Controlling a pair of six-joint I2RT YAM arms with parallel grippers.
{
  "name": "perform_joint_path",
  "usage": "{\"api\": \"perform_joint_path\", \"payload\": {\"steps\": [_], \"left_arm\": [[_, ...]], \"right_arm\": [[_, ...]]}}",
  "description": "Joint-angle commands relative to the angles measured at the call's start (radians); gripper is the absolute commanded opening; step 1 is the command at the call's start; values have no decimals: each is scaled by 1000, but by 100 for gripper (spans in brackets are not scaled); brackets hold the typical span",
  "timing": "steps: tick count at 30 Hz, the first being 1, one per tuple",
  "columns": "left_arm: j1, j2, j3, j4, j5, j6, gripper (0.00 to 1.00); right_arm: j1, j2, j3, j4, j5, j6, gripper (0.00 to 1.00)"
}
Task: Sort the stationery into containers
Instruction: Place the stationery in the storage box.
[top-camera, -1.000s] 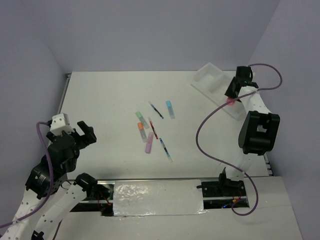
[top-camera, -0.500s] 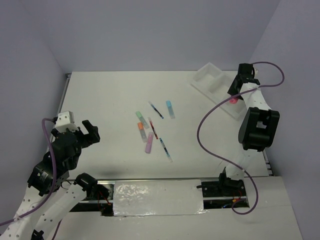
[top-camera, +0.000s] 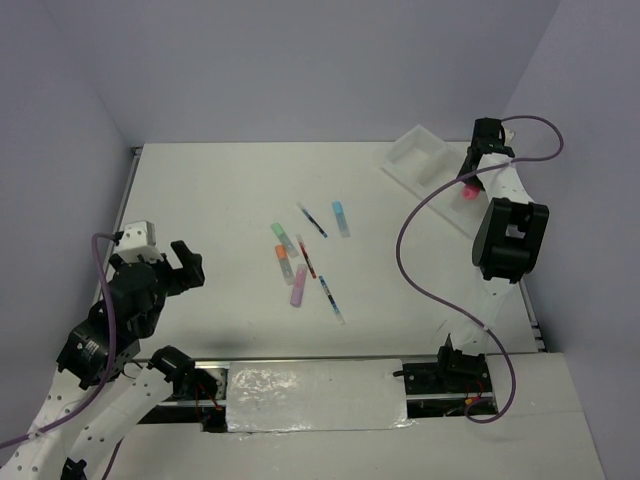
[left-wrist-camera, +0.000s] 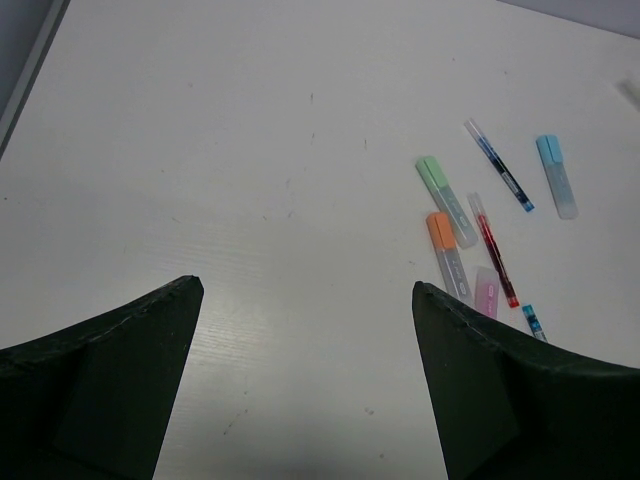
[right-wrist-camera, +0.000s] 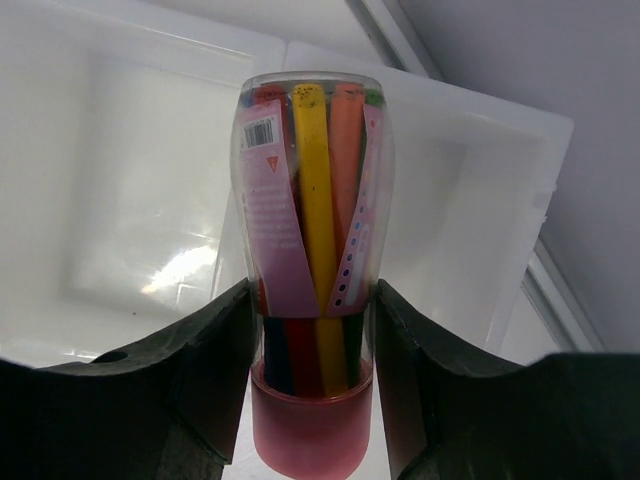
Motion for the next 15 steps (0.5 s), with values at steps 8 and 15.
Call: {"api": "perform_joint_path", "payload": {"steps": [8,15], "left_arm": [[-8,19,-4,49,16,22,99],[-8,25,1,36,-27,6,99]], "right_arm": [[-1,-59,56,-36,110,7,84],[182,-292,-148,62,-48,-34,81]]}}
